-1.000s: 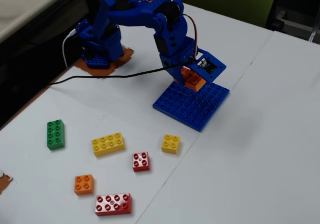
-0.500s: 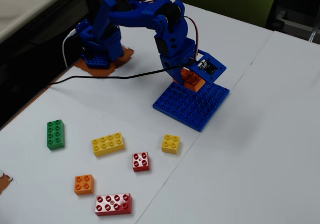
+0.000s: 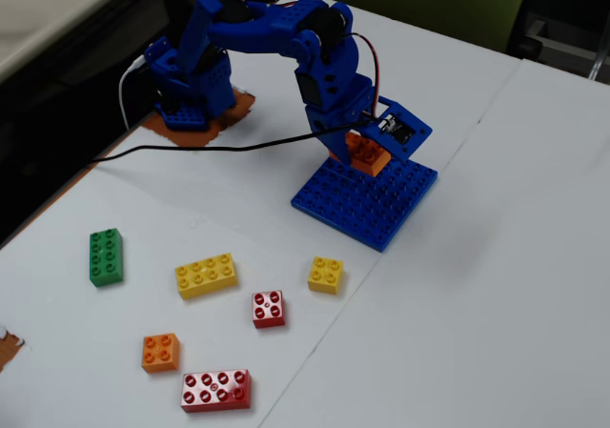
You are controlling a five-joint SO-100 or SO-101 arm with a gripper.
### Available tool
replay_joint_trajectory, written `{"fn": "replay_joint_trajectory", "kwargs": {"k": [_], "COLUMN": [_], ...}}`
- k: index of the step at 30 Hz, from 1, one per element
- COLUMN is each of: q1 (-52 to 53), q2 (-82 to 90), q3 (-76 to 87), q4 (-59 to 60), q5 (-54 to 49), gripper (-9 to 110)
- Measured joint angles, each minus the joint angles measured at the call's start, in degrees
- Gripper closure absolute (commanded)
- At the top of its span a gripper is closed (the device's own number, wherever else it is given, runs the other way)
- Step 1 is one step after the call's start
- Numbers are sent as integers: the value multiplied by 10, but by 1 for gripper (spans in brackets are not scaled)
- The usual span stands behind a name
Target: Pick up the 2x4 orange block and go up the 8x8 blue block.
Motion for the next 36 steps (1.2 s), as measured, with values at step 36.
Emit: {"fn": "replay_joint_trajectory", "kwargs": {"k": [36], "q1": [0], "q2": [-5], "q3": [0], "q4": [-9], "q5": [-11], "gripper": [101]}}
